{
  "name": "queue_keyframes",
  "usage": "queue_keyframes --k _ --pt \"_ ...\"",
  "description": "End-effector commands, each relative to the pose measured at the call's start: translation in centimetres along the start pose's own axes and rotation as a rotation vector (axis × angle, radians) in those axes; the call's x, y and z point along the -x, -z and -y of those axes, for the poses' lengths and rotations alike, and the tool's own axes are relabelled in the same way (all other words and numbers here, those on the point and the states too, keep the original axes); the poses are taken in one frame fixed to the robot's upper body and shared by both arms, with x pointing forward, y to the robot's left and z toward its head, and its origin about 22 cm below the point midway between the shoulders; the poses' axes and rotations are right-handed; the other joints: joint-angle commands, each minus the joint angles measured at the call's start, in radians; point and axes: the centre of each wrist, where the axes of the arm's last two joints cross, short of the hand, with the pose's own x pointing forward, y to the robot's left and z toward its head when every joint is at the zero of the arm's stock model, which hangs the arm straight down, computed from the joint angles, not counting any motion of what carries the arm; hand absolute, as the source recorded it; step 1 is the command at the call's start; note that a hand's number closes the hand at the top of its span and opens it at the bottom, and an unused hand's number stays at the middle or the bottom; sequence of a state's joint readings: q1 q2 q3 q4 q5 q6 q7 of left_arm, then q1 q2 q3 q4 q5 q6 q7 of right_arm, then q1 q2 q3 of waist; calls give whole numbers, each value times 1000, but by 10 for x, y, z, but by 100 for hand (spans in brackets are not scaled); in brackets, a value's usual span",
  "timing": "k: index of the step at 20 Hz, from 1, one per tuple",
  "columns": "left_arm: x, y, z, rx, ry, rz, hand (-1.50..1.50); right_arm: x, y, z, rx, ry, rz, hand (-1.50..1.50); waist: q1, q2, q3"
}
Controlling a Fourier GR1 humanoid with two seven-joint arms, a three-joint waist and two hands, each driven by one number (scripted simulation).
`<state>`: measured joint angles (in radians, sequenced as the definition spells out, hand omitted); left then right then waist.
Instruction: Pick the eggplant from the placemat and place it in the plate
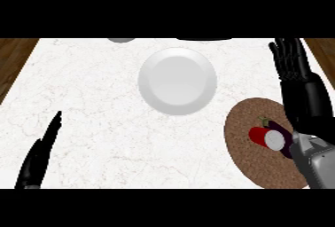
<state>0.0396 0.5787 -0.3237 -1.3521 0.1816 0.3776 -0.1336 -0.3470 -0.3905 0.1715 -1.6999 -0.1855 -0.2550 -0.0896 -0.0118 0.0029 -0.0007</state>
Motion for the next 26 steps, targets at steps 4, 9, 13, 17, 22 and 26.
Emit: queue_keyframes --k 4,9,13,17,22,26 --pt "-6 -1 30 88 -226 -116 0 40 -2 83 -66 241 -129 150 28 28 9" --pt "-27 -4 77 211 -417 -133 0 75 -35 159 29 -14 -381 150 45 53 9" --pt "-32 -2 78 227 -445 -178 0 100 -68 199 114 186 -317 -150 49 30 12" --pt "-46 4 82 250 -451 -181 0 109 -90 230 27 232 -308 -150 64 24 12" --pt "-54 17 78 251 -445 -178 0 86 -78 267 -200 107 -385 -150 71 23 9" --pt "-54 12 94 287 -452 -184 0 60 -55 276 -467 -40 -494 -150 74 20 8"
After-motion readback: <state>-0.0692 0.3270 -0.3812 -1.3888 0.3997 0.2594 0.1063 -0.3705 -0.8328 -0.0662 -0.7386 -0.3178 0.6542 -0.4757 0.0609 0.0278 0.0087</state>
